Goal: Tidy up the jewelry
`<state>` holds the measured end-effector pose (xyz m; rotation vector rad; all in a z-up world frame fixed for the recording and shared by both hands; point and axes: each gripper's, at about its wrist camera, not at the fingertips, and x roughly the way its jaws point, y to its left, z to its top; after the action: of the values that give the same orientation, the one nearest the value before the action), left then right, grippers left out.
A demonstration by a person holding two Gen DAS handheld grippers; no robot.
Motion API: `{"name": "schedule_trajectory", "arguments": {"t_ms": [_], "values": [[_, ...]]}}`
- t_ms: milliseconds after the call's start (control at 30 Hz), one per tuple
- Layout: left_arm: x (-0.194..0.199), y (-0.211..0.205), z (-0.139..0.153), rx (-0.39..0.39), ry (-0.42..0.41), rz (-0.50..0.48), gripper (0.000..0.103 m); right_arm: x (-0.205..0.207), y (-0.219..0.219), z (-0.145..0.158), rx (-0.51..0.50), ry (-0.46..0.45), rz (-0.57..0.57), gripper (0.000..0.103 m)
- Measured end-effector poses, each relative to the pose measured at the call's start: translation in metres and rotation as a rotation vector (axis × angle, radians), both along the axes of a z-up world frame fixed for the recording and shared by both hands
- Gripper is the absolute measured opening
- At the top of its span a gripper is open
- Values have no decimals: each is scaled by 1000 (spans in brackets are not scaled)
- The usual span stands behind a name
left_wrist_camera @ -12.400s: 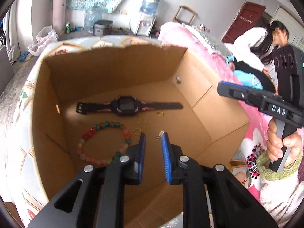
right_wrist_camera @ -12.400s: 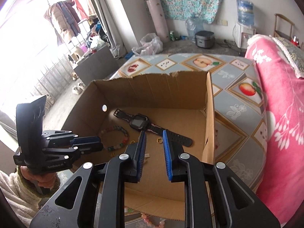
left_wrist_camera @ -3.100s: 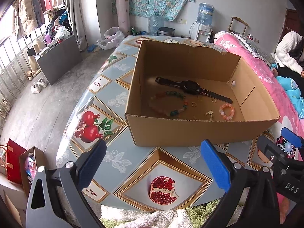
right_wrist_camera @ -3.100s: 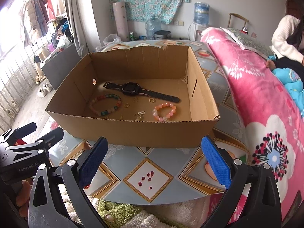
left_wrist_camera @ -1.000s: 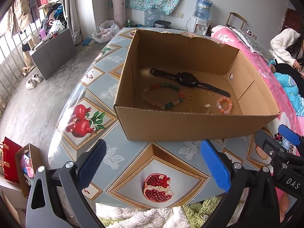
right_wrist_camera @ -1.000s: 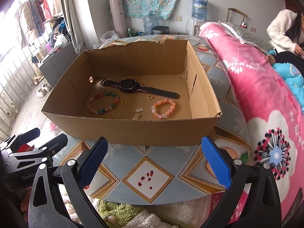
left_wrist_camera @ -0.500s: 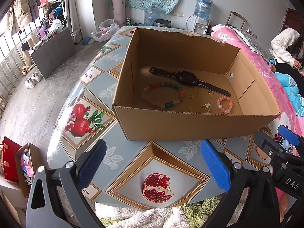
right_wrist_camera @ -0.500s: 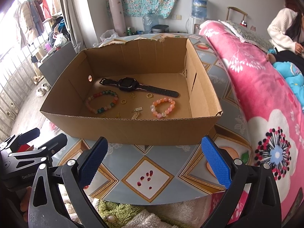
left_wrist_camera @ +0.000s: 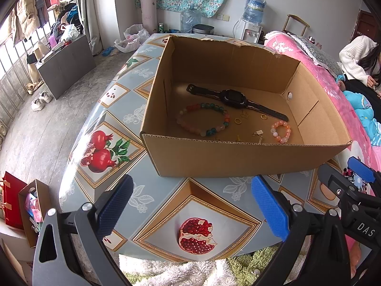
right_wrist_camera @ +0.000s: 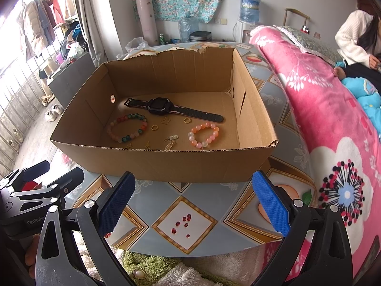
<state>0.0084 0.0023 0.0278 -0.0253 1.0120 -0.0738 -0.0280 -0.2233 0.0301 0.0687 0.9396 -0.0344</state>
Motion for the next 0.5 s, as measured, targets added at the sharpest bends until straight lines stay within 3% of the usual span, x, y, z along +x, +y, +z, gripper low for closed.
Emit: {"name": "schedule_trajectory", "arguments": {"t_ms": [500], "values": [[0,1,0,-1,2,-1,98,1,-1,0,0,2,2,95]]}}
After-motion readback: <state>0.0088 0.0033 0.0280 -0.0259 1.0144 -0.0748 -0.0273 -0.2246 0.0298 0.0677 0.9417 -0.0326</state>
